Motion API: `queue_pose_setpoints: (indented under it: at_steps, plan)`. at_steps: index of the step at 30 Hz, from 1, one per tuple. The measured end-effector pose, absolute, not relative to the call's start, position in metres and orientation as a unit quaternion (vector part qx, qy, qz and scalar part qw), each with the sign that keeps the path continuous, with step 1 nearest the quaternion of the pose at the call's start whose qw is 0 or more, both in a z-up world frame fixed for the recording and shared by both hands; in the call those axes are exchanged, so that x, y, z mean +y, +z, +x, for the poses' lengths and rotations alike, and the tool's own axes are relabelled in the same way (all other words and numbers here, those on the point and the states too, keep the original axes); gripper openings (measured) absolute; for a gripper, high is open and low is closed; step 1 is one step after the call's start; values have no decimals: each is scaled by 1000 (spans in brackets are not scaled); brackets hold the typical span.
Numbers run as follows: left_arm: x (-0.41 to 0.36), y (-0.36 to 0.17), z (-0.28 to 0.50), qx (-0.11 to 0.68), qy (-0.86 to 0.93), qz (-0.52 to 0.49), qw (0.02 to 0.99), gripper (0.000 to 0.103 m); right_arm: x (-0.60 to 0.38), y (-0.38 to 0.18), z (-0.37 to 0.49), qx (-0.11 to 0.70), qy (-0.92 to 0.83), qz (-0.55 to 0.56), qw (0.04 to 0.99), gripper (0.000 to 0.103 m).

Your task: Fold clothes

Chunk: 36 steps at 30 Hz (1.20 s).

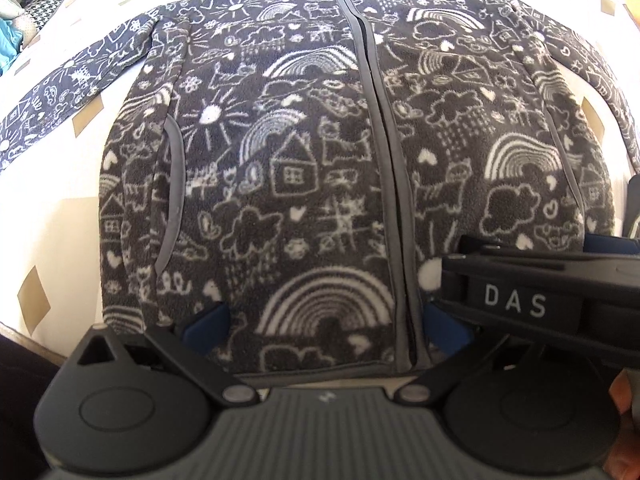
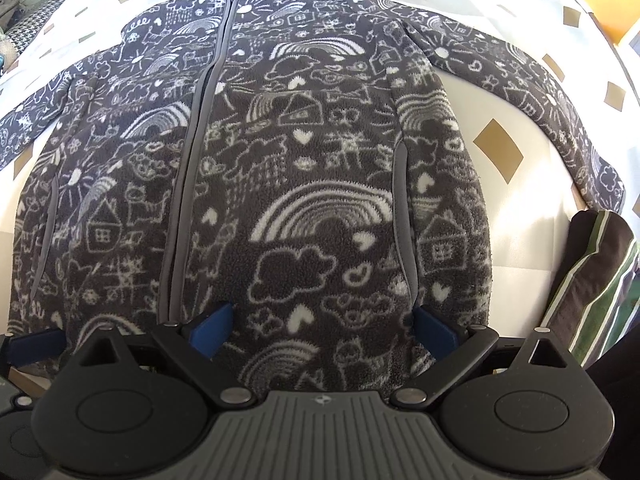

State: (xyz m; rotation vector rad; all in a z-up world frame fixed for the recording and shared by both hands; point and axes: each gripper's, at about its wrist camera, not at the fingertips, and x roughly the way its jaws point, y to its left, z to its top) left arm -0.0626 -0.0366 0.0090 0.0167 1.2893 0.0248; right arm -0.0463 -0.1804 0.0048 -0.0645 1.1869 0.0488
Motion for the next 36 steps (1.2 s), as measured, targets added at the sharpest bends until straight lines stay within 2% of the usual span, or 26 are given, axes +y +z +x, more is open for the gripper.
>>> queue_pose_setpoints:
  at_steps: [22,27,36]
  plan:
    - [-36,8,-63,600,2,3,800,103,-185,1,-44,562,23,-21,826,103]
    - [-30,16,-64,595,3,-4,804,103,-193,9,-45,567,24,-2,824,98]
    - [-7,23,-79,592,32,-26,805,103,-193,18,-63,570,35,14,821,96]
